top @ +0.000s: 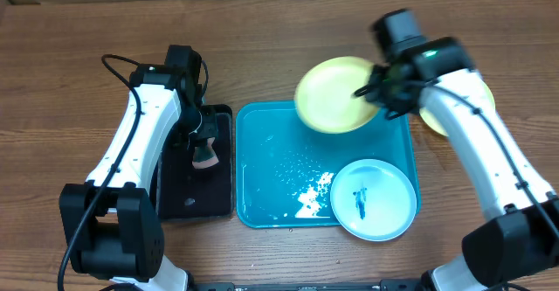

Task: Clean dirty plates on tray and stack at the side
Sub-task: 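Set the yellow plate onto the first yellow plate right of tray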

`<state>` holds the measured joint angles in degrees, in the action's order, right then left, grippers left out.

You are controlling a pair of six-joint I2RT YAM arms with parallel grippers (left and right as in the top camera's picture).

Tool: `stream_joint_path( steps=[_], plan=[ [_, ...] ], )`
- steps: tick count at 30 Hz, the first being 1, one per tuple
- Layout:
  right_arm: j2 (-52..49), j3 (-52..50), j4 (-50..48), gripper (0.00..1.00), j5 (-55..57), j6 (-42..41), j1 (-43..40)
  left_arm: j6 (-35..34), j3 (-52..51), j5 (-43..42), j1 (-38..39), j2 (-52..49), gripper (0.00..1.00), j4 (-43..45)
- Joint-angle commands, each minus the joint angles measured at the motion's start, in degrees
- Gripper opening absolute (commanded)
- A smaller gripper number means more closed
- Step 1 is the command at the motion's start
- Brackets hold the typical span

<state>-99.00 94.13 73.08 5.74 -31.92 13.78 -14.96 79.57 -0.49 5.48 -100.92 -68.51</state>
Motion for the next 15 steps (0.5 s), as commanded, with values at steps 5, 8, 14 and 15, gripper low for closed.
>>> stream_joint_path(
  steps=[5, 8, 14, 15],
  plan=[
    [-3.0, -5.0, -0.7, 0.04, -2.9, 2.5, -19.3, 0.9, -0.1, -0.6, -0.3, 0.5, 0.04, 0.0],
    [-4.8, -7.4, -1.8, 0.04, -5.1, 4.3, -27.0, 0.9, -0.1, -0.6, -0.3, 0.5, 0.04, 0.1],
    [-5.6, -10.9, -5.9, 0.04, -7.4, 5.9, -37.6, 0.9, -0.1, -0.6, -0.3, 0.5, 0.04, 0.1],
    [-5.6, -11.2, -6.6, 0.04, -7.6, 6.2, -38.8, 0.9, -0.1, -0.6, -0.3, 0.5, 0.04, 0.1]
  ],
)
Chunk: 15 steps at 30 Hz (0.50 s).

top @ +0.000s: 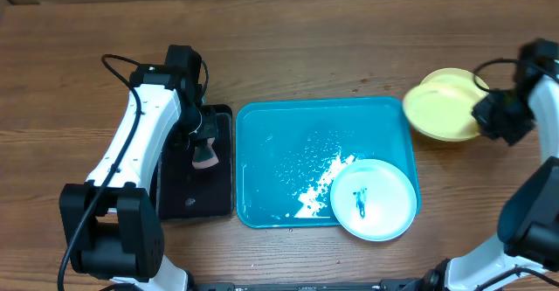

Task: Clean dirty plates on tray and stack at the side
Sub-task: 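Set the yellow plate onto the first yellow plate right of tray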

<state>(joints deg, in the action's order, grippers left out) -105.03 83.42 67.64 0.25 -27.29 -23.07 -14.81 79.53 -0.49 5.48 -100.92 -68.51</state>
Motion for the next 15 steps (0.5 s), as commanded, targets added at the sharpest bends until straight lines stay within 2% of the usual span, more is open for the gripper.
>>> stream_joint_path(
  steps=[1, 6, 13, 14, 15],
  plan=[
    [0.4, -0.7, -1.7, 0.04, -2.4, 1.7, -3.0, 0.7, -0.1, -0.6, -0.3, 0.5, 0.04, 0.2],
    [-1.4, -1.0, -3.5, 0.04, -3.4, 2.1, -5.7, 0.7, -0.1, -0.6, -0.3, 0.5, 0.04, 0.2],
    [-5.3, -1.1, -5.1, 0.04, -5.1, 2.1, -4.3, 0.7, -0.1, -0.6, -0.3, 0.5, 0.04, 0.1],
    [-5.7, -1.1, -5.5, 0.05, -5.7, 2.3, -4.2, 0.7, -0.1, -0.6, -0.3, 0.5, 0.04, 0.0],
    [-6.1, -1.1, -5.9, 0.13, -6.0, 2.3, -4.0, 0.7, -0.1, -0.6, -0.3, 0.5, 0.04, -0.1]
  ],
)
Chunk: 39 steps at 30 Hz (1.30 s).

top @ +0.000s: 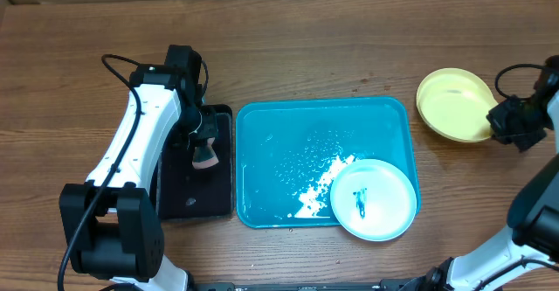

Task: Clean dirty plates on tray and stack at the side
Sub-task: 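Set the yellow plate onto the first yellow plate right of tray, then move the right gripper to the white plate's rim on the tray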

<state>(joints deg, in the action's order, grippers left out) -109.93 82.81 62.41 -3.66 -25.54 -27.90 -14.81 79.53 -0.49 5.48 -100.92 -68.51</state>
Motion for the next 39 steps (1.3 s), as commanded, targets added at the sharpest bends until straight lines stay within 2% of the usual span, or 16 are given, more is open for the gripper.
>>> stream_joint_path(
  steps=[1, 2, 3, 5, 15, 18, 23, 25, 28, 29, 30, 31, 33, 39],
  plan=[
    [-1.3, -0.5, -0.9, 0.27, -2.3, 0.5, 1.0, 0.7, -0.1, -0.6, -0.3, 0.5, 0.04, -0.2],
    [-1.3, -0.5, -1.1, 0.44, -2.3, 0.6, 1.1, 0.7, -0.1, -0.6, -0.3, 0.5, 0.04, -0.3],
    [-1.2, -0.4, -1.3, 0.52, -2.4, 1.2, 1.1, 0.7, -0.1, -0.6, -0.3, 0.5, 0.04, -0.3],
    [-1.2, 0.5, -1.1, 0.61, -2.7, 3.2, 1.2, 0.7, -0.1, -0.6, -0.3, 0.5, 0.04, -0.3],
    [3.5, 9.9, 7.8, 0.63, -4.9, 5.4, 2.3, 0.7, -0.1, -0.6, -0.3, 0.5, 0.04, 0.1],
    [7.1, 11.9, 11.0, 0.63, -7.5, 9.4, 5.2, 1.0, -0.1, -0.7, -0.3, 0.5, 0.04, 0.4],
    [12.1, 12.0, 17.4, 0.62, -7.6, 11.0, 12.9, 1.1, -0.1, -0.7, -0.3, 0.5, 0.04, 0.4],
    [12.5, 12.0, 21.8, 0.72, -7.6, 11.0, 16.7, 1.2, -0.1, -0.6, -0.2, 0.5, 0.04, 0.4],
    [12.4, 11.0, 27.5, 0.73, -7.6, 10.6, 21.5, 1.6, -0.1, -0.7, -0.2, 0.5, 0.04, 0.5],
    [12.4, 10.7, 29.1, 0.80, -7.6, 10.6, 23.0, 1.6, -0.1, -0.7, -0.2, 0.5, 0.04, 0.6],
    [12.4, 10.2, 30.3, 0.82, -7.6, 10.6, 24.5, 1.6, -0.1, -0.8, -0.2, 0.5, 0.04, 0.8],
    [12.4, 9.7, 31.2, 0.81, -7.6, 10.6, 25.9, 1.7, -0.1, -1.1, -0.2, 0.5, 0.04, 0.9],
    [12.4, 8.9, 32.0, 0.73, -7.6, 10.1, 28.3, 2.0, -0.1, -1.8, -0.2, 0.5, 0.04, 1.4],
    [12.4, 2.0, 32.3, 0.73, -6.0, 6.2, 34.7, 2.1, -0.1, -2.2, -0.2, 0.5, 0.04, 1.7]
  ],
)
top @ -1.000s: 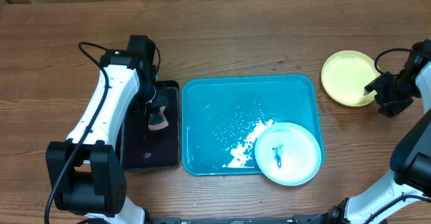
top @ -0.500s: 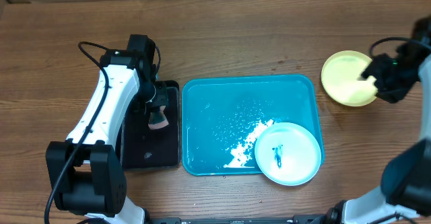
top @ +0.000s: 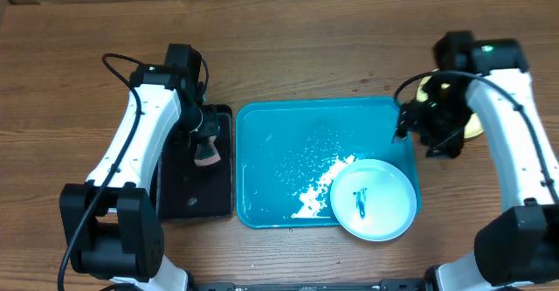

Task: Clean dirty plates on tray and stack at the side
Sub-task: 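Move the right gripper to the white plate's rim on the tray, then drag the white plate toward the tray center with the right gripper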

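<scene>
A white plate (top: 384, 212) with a blue smear (top: 360, 201) in its middle lies in the front right corner of the teal tray (top: 271, 142). White residue (top: 319, 190) is spread on the tray floor beside it. My right gripper (top: 417, 127) hovers at the tray's right edge just behind the white plate; it looks open and holds nothing. The yellow plates (top: 472, 127) lie on the table right of the tray, mostly hidden by the right arm. My left gripper (top: 206, 147) points down over the black mat (top: 179, 195), shut on a pinkish sponge (top: 207, 159).
The black mat lies close against the tray's left side. The left arm runs along the table's left part and the right arm stretches over the right part. Bare wood table (top: 297, 55) extends behind the tray.
My right gripper was at the far right, beside the yellow plates resting on the table. It now hangs over the tray's right edge near the white plate. The left arm has not moved.
First my right gripper held a yellow plate tilted over the tray's back right corner. Then the plate was above another yellow plate right of the tray. Then it lay on that plate with the gripper apart from it. Now the gripper is back at the tray.
</scene>
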`<state>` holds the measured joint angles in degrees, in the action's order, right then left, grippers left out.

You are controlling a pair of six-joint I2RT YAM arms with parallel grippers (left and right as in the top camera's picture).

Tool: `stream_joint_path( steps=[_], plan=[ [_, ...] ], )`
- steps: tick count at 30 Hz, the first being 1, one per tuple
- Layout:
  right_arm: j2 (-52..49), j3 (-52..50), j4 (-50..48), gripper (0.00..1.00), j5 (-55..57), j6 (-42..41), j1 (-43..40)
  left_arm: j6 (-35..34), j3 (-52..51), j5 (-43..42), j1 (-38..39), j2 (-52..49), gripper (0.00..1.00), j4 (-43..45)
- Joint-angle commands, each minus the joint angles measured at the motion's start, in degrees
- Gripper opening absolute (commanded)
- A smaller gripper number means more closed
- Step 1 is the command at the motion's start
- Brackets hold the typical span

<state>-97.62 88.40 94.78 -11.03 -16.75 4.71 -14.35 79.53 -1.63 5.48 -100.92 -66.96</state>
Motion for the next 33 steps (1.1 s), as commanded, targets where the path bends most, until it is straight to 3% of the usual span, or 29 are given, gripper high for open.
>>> stream_joint_path(
  steps=[1, 10, 19, 23, 33],
  plan=[
    [0.1, -5.0, -0.5, 0.73, 1.6, -2.9, 2.6, 1.7, -0.1, -1.0, -0.2, 0.5, 0.04, 0.1],
    [0.4, -21.3, -10.0, 0.76, 2.0, -7.5, 4.0, 2.2, -0.1, -1.5, -0.2, 0.5, 0.04, 0.7],
    [0.5, -27.5, -13.2, 0.76, 2.4, -11.0, 4.0, 2.6, -0.1, -2.5, -0.2, 0.5, 0.04, 1.1],
    [0.5, -29.7, -14.4, 0.67, 2.4, -14.5, 4.0, 2.6, -0.1, -2.5, -0.2, 0.5, 0.04, 1.2],
    [0.5, -33.8, -17.9, 0.67, 5.0, -16.6, 3.9, 2.6, -0.1, -2.5, -0.2, 0.5, 0.04, 1.7]
  ],
)
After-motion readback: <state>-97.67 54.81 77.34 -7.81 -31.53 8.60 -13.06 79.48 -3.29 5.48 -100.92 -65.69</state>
